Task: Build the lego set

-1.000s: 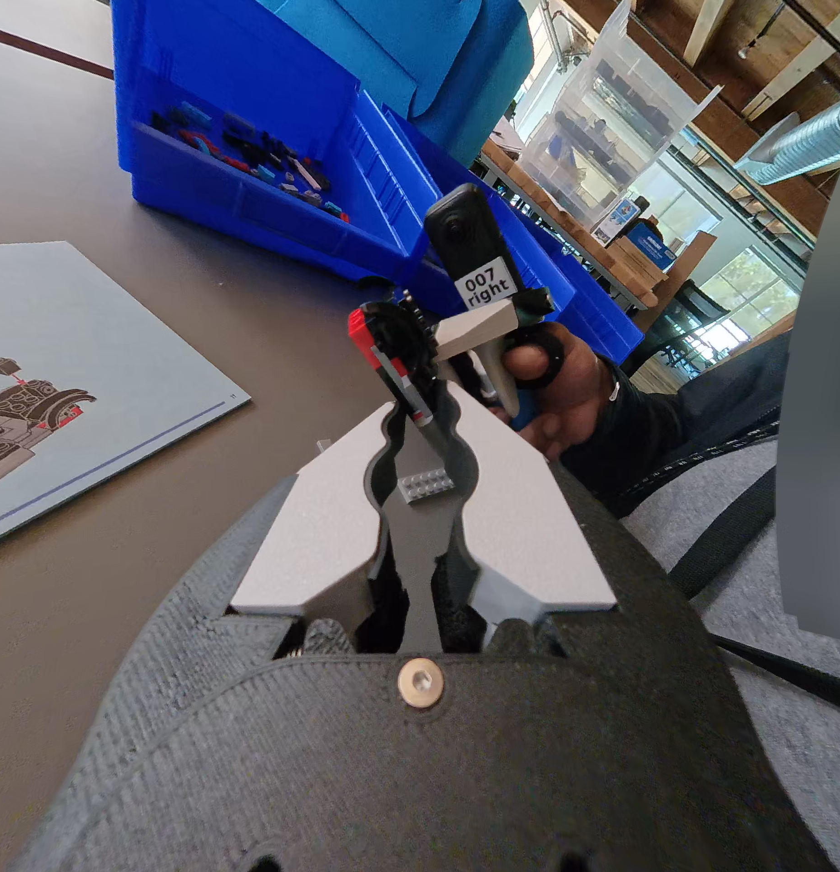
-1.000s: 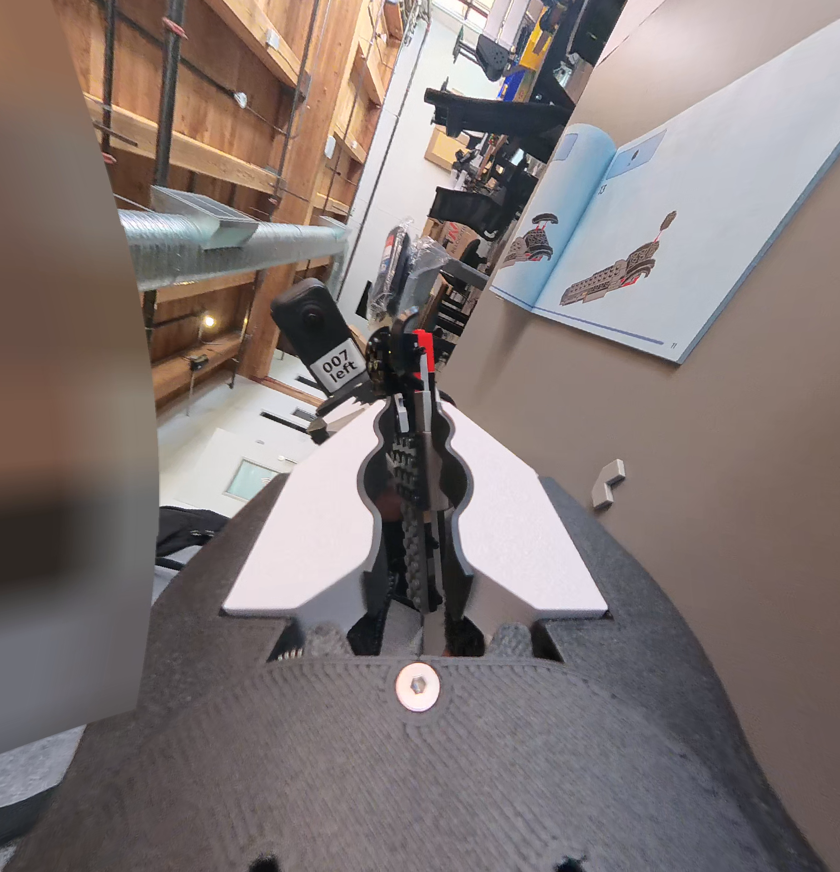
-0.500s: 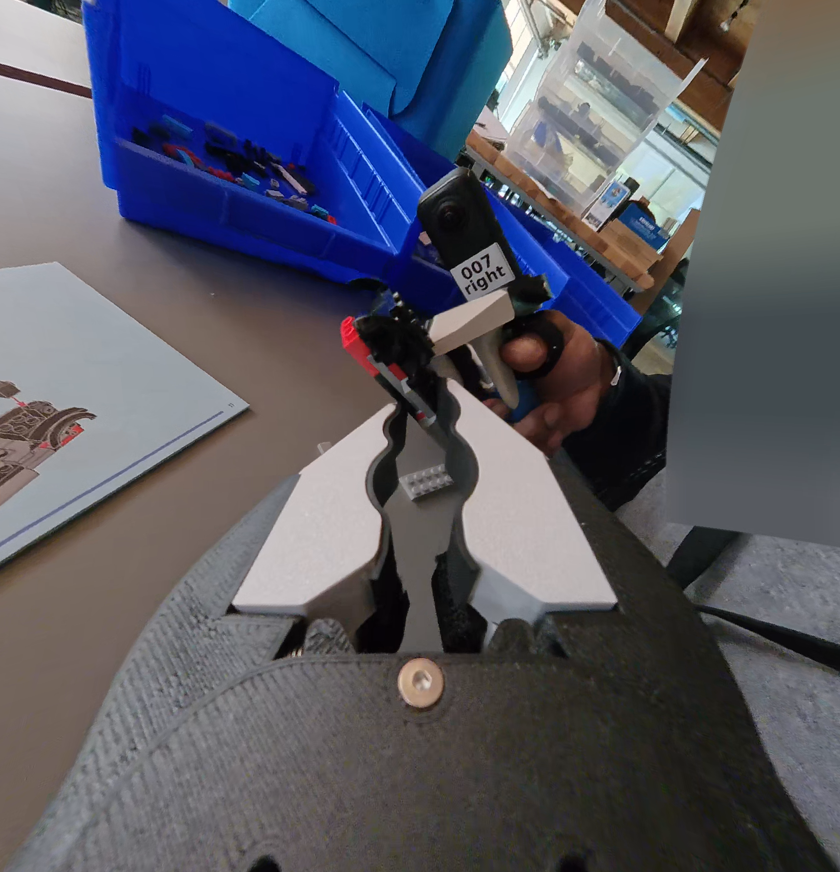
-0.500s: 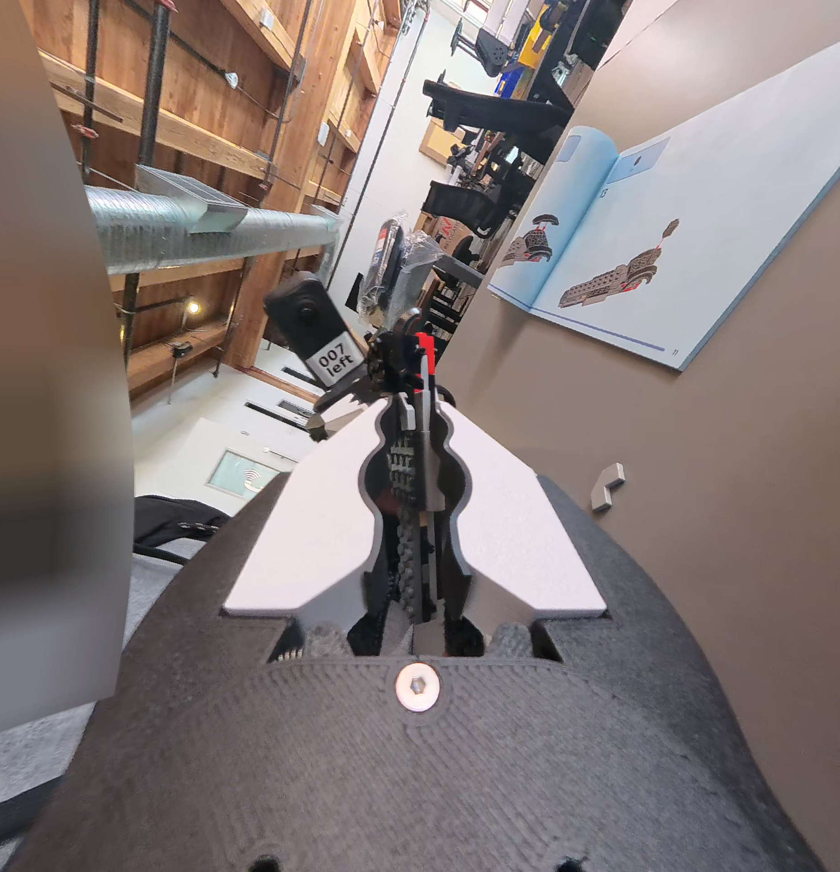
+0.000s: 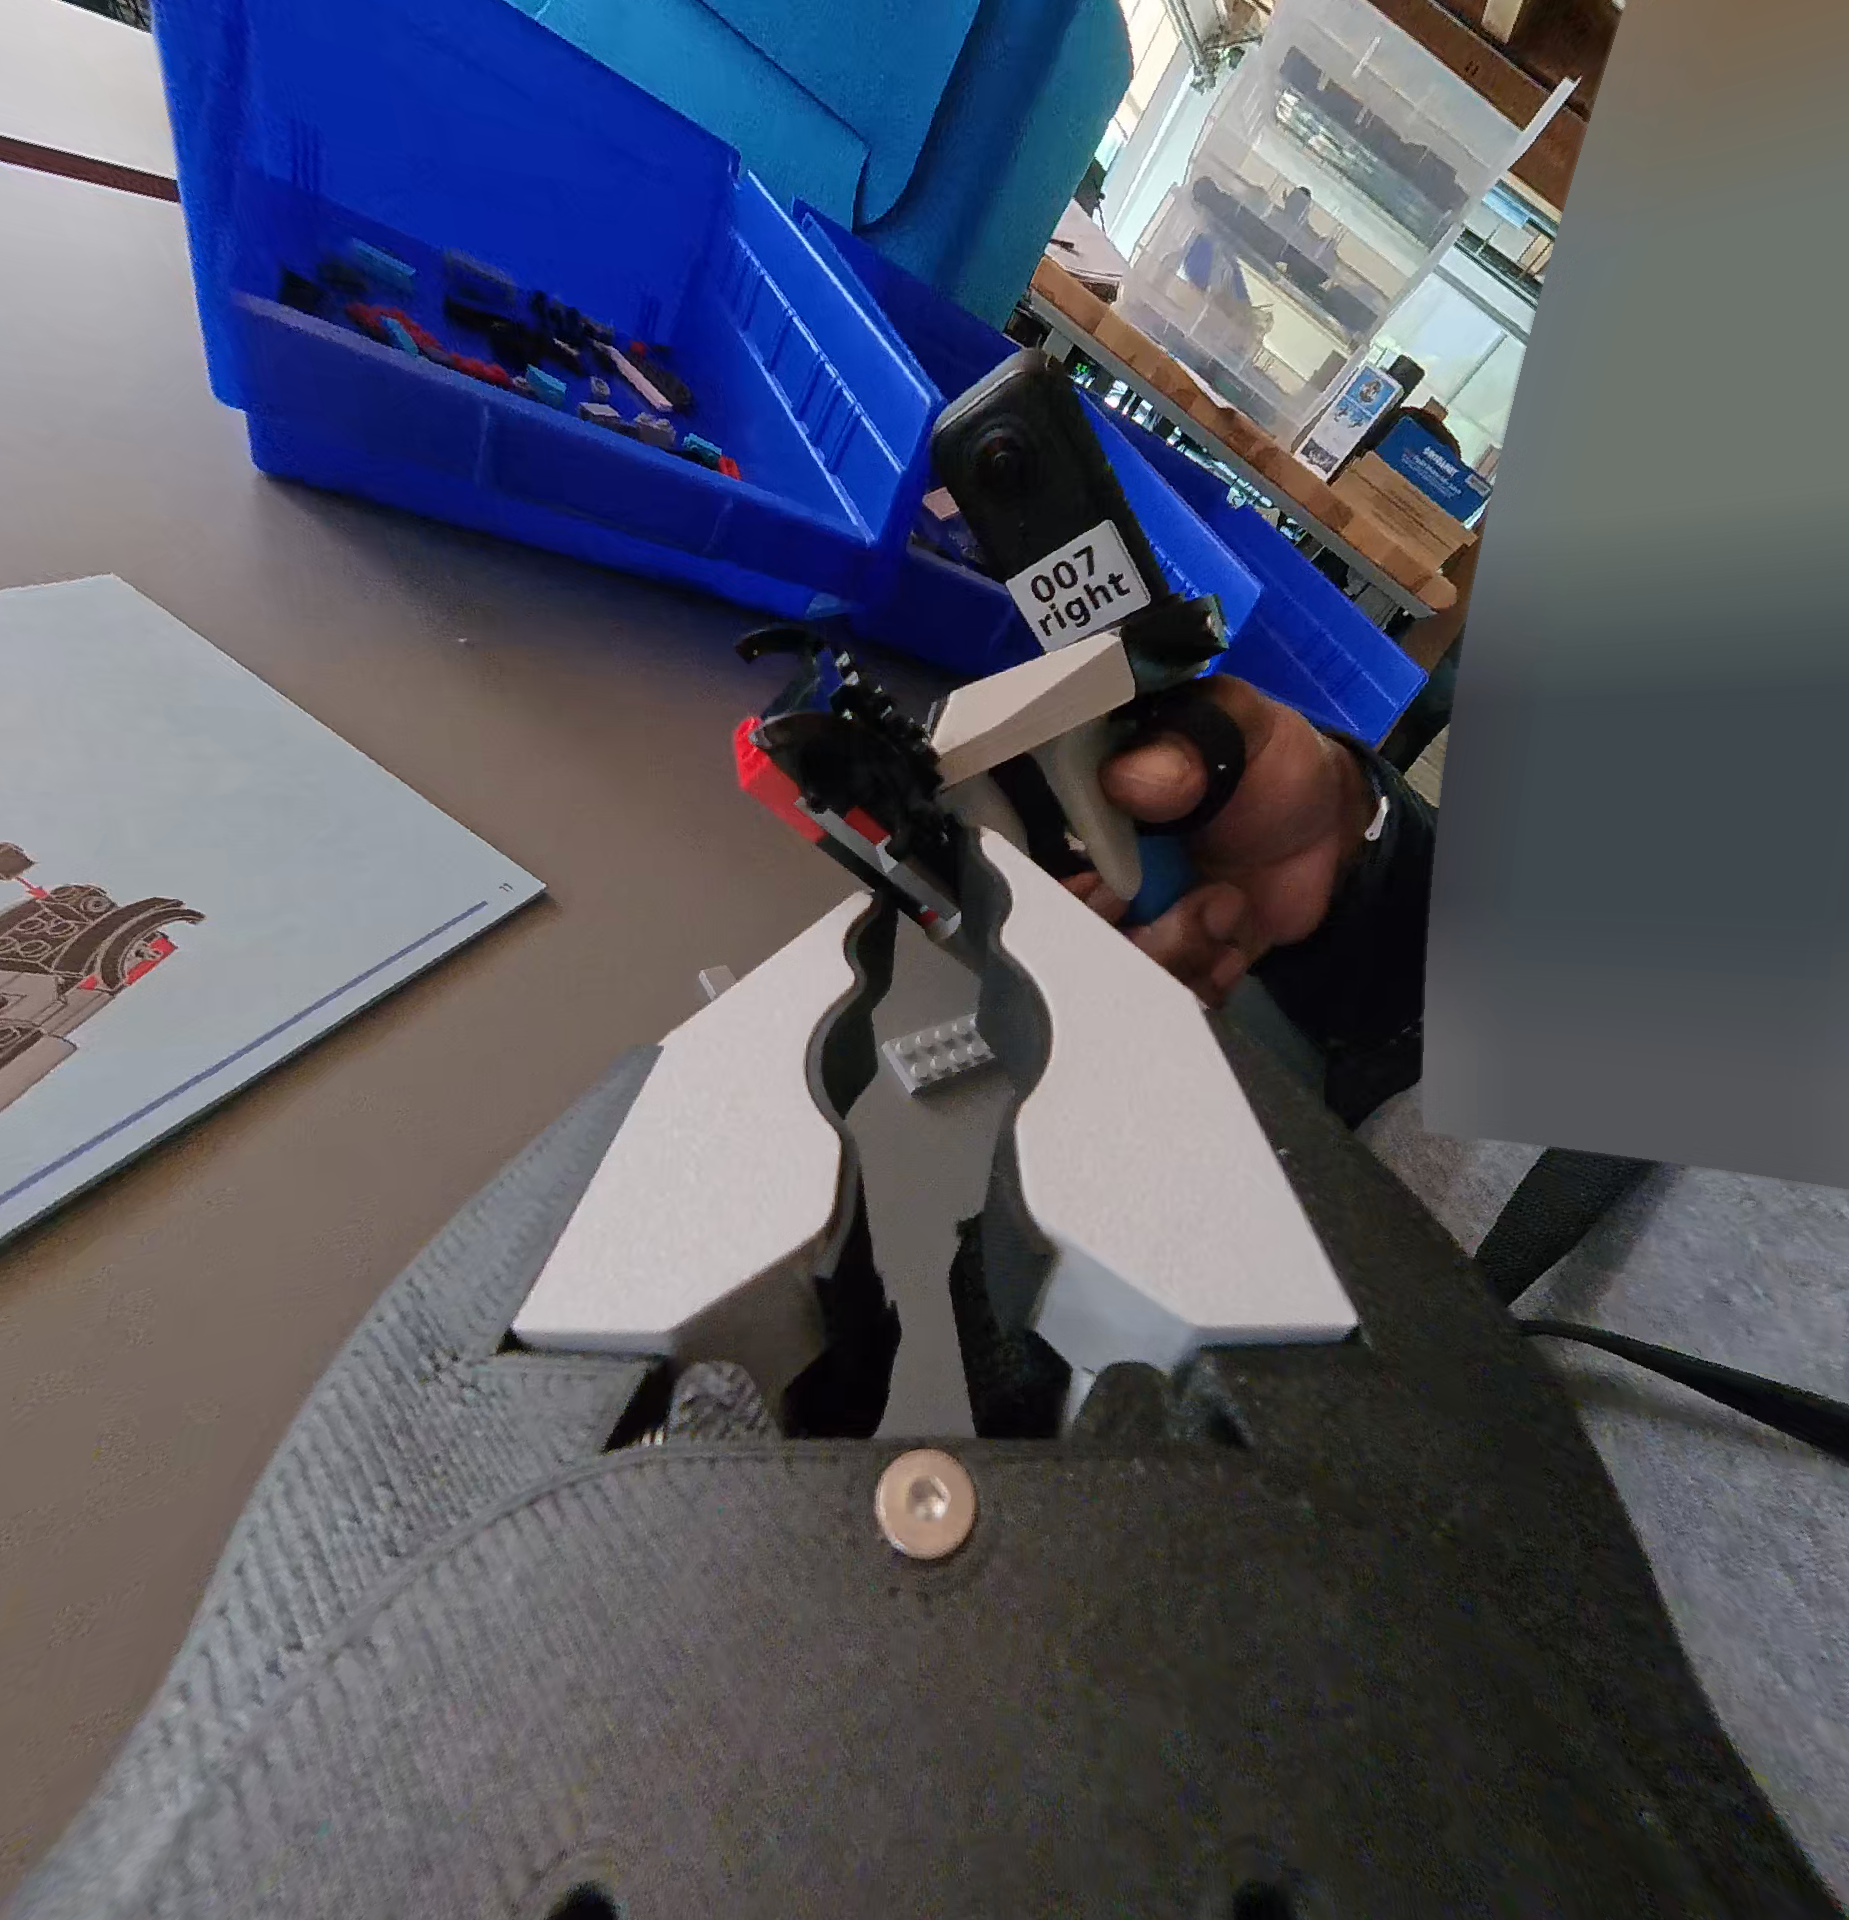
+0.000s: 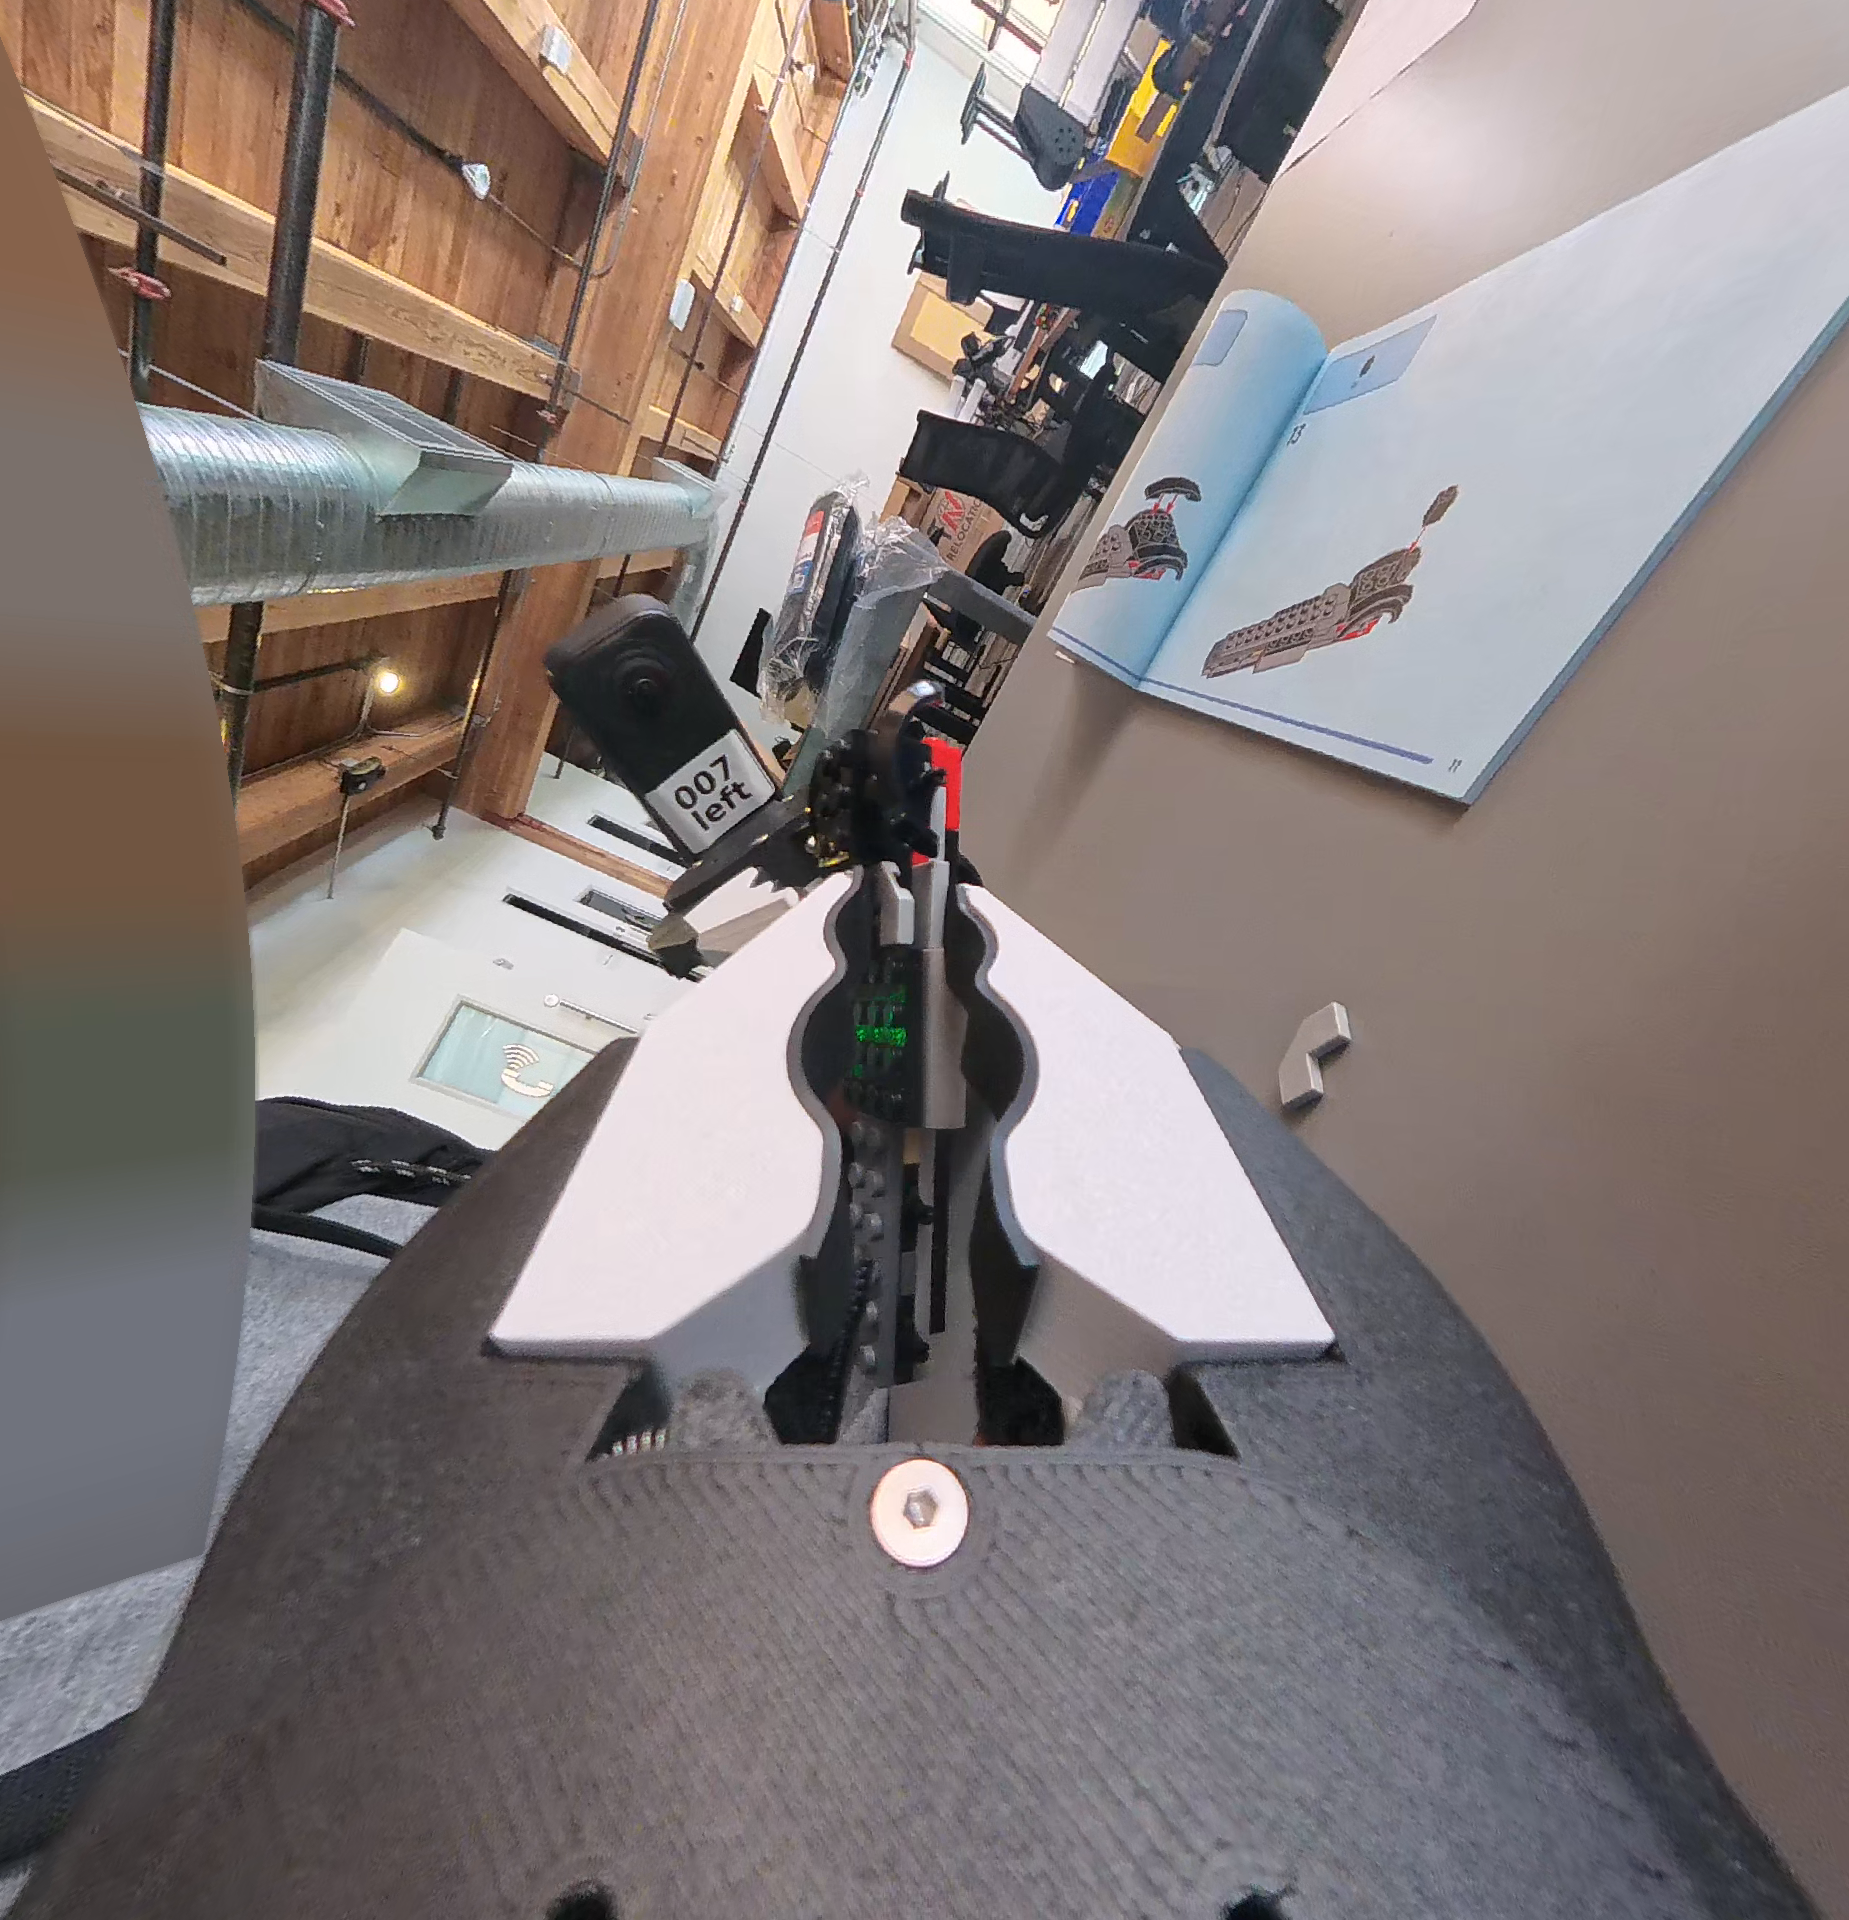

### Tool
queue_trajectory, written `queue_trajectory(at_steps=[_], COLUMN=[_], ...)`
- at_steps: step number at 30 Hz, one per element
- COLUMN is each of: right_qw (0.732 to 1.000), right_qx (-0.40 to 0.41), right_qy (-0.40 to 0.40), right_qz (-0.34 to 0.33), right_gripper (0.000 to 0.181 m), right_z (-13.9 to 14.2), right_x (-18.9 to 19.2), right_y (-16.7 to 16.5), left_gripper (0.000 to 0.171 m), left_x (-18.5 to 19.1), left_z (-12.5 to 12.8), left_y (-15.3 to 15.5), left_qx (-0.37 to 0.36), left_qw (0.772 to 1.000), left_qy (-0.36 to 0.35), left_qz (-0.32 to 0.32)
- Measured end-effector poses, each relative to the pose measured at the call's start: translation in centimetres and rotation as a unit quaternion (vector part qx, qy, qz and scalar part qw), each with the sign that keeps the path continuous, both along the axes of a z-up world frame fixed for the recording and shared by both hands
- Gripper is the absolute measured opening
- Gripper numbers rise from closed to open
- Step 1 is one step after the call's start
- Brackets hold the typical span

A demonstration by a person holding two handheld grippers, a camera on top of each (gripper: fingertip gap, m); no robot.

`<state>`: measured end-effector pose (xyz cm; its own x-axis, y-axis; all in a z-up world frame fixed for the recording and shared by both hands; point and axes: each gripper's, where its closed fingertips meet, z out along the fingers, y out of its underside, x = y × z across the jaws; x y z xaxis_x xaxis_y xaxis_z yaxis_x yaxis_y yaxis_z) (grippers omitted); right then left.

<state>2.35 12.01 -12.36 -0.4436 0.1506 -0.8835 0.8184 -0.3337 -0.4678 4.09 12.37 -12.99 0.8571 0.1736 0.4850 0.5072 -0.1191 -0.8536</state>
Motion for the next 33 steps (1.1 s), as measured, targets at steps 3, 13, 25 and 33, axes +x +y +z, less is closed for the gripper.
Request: queue_trajectory(at_steps=[3, 13, 25, 33], right_qw=[1.0, 0.999, 0.999, 0.999], right_qx=[0.008, -0.003, -0.024, -0.018], right_qy=[-0.012, -0.041, -0.041, -0.033], right_qz=[-0.001, -0.02, -0.003, 0.002], right_gripper=[0.016, 0.04, 0.038, 0.029], right_z=[-0.4, -0.4, 0.0, -0.1], right_x=[-0.1, -1.6, -1.5, -1.1], right_y=[0.0, 0.5, 0.0, -0.3], left_gripper=[0.015, 0.015, 0.015, 0.015], left_x=[-0.2, -1.3, -1.2, -0.9], left_z=[-0.4, 0.7, 0.8, 0.4], left_y=[0.0, -0.8, -0.7, -0.2], left_qx=[0.004, 0.16, 0.166, 0.109], left_qw=[0.999, 0.939, 0.939, 0.967], left_qy=[-0.042, -0.305, -0.302, -0.231], left_qz=[0.004, -0.003, -0.002, 0.012])
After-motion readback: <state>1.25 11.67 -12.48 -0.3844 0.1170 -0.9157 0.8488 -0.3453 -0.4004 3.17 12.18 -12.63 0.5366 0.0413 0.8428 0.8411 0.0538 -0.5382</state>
